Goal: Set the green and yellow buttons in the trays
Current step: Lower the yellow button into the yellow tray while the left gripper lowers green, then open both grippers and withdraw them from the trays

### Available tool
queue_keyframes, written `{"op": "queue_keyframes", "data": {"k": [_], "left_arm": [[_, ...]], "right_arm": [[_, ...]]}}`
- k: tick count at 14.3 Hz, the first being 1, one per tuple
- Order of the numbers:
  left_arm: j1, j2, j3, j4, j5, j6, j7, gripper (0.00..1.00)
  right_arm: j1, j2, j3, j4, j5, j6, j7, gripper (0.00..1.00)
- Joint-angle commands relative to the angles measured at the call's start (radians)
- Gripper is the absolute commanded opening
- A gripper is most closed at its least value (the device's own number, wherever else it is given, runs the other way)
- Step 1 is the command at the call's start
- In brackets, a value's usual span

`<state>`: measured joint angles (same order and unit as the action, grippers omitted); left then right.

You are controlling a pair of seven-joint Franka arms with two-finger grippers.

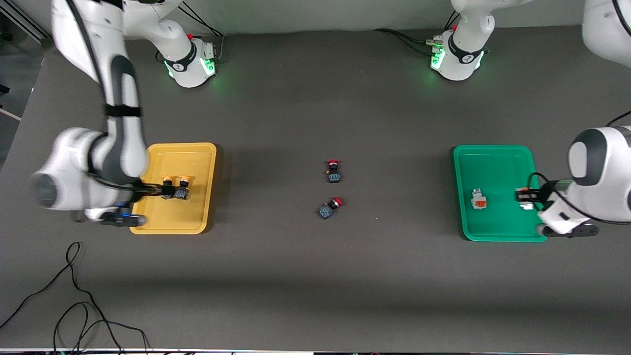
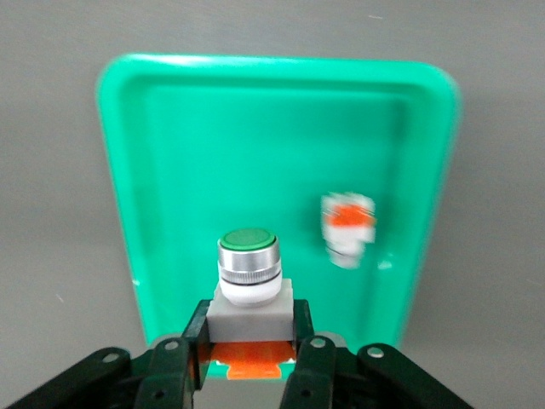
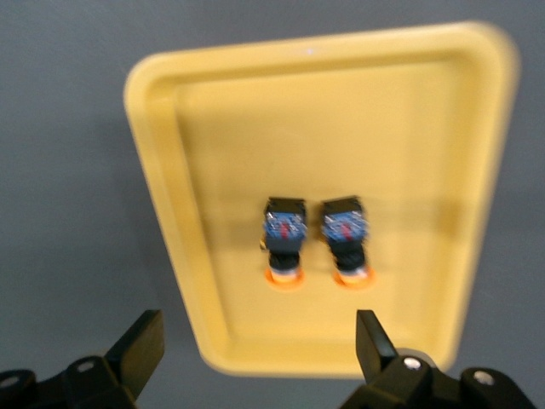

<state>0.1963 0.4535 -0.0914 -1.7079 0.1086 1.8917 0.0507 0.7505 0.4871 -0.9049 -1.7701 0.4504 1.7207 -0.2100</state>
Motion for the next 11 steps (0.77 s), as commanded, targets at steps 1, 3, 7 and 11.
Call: {"op": "queue_keyframes", "data": {"k": [1,3,7,11], "left_arm": [[0.035,0.052,-0.013,-0.111,0.051,0.206,0.035,0.0],[0.034,0.1,-0.011,-0.139,0.056,0.294,0.035,0.0],[0.043,0.097,-0.011,-0.13,0.077,0.273,0.076,0.93],[0.06,0.053,-0.014,-0.056,0.075,0.115,0.09,1.0]], "right_arm": [[0.0,-0.12,-0.046,0.109,-0.113,-0.136,-0.014,1.0],[0.001,-0.226,-0.066,0.126,-0.185,-0.147,-0.009,1.0],[0.001,-0.344,-0.06,0.127,-0.269,-0.176,0.033,1.0],[-0.124,-0.387,0.123,0.135,-0.303,-0.194,0.108,1.0]]}}
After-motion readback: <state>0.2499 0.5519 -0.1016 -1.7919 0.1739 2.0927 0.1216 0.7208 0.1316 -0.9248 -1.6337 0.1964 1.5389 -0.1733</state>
